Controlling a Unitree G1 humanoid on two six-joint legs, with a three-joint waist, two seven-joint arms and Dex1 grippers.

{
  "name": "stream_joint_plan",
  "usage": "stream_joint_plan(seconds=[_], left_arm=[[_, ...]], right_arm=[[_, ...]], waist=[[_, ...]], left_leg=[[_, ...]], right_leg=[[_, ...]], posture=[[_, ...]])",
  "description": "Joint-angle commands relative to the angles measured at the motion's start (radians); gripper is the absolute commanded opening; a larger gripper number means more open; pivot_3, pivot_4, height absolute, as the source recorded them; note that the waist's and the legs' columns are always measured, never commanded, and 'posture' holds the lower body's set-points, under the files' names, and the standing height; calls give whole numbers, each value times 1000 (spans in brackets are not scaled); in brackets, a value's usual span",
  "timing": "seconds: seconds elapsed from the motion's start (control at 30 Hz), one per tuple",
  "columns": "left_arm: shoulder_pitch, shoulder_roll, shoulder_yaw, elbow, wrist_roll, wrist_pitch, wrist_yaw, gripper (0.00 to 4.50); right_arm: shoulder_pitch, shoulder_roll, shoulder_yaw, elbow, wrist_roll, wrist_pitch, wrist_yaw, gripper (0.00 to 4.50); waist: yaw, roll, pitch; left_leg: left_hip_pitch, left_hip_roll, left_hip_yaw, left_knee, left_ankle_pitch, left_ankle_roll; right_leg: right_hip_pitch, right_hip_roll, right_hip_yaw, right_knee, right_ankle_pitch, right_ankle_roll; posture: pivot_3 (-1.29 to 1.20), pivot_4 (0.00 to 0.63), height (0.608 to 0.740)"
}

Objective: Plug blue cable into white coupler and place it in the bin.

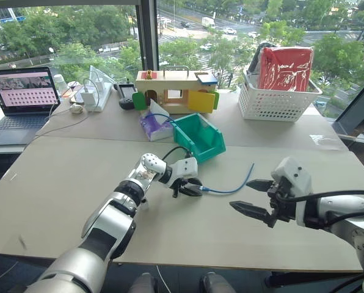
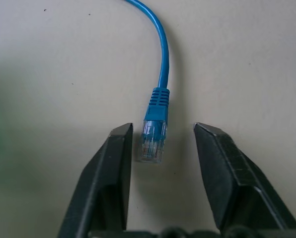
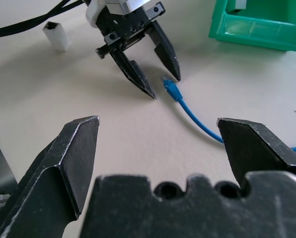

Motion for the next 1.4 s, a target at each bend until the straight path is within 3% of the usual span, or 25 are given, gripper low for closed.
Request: stream_joint_plan(seconds=[0.03,0.07,0.13,0.2,0.27,0.43,0.53,0.77,0.8,1.03,1.4], left_arm=[[-7,5,17,1,14,18,-10,338],[-5,3,29,-17,-1,29,-22,62],[2,-2,48,-59,-19,36,-19,70],[14,-20,89,-140,-69,104,-7,70],[47,-33,118,-269,-119,201,-11,70],[204,-46,120,-710,-230,491,6,70],[279,-35,88,-889,-248,602,32,70],[403,4,-10,-1070,-202,660,114,70],[409,4,-14,-1084,-208,672,124,70],[419,1,-32,-1129,-231,715,165,70],[419,15,-29,-1158,-269,757,181,70]], right_arm=[[2,-11,-36,-29,49,18,-23,4431],[6,1,-48,-31,67,36,-35,4431],[8,79,-110,-28,147,85,-74,4431],[30,234,-242,10,416,105,-203,4431],[116,281,-298,25,650,74,-328,4431],[345,301,-180,44,1063,-196,-826,4431],[382,339,-92,20,1177,-381,-1047,4431],[415,432,102,-40,1188,-616,-1268,4431],[417,435,122,-43,1172,-629,-1274,4431],[431,419,195,-56,1132,-714,-1303,4431],[472,345,210,-49,1065,-767,-1286,4431]], waist=[[-2,0,0],[-2,0,0],[-3,0,0],[-2,0,0],[2,0,0],[-2,1,0],[-16,1,-1],[-35,2,-1],[-35,2,-1],[-28,2,-1],[-29,2,-1]], left_leg=[[0,0,0,0,0,0],[0,0,0,0,0,0],[0,0,-1,0,0,0],[-1,0,-2,0,0,0],[-3,0,-5,0,0,0],[-9,-3,-10,0,0,1],[-8,-4,-12,0,0,1],[7,-5,-15,-2,4,7],[7,-5,-15,-2,4,7],[4,-8,-16,-2,4,7],[4,-9,-17,-2,4,7]], right_leg=[[0,0,0,0,0,0],[0,0,0,0,0,0],[0,0,0,0,0,0],[0,1,-1,0,0,0],[0,1,-2,0,1,-2],[0,-1,-1,-1,-1,1],[1,-1,0,0,-1,1],[15,1,0,-1,-6,4],[15,1,0,-1,-9,-1],[14,-1,3,-2,-10,0],[14,-2,4,-2,-11,1]], posture=[[0,150,737],[0,150,737],[0,150,737],[0,150,737],[0,150,737],[0,150,737],[0,150,737],[0,150,737],[0,150,737],[0,150,737],[0,150,737]])
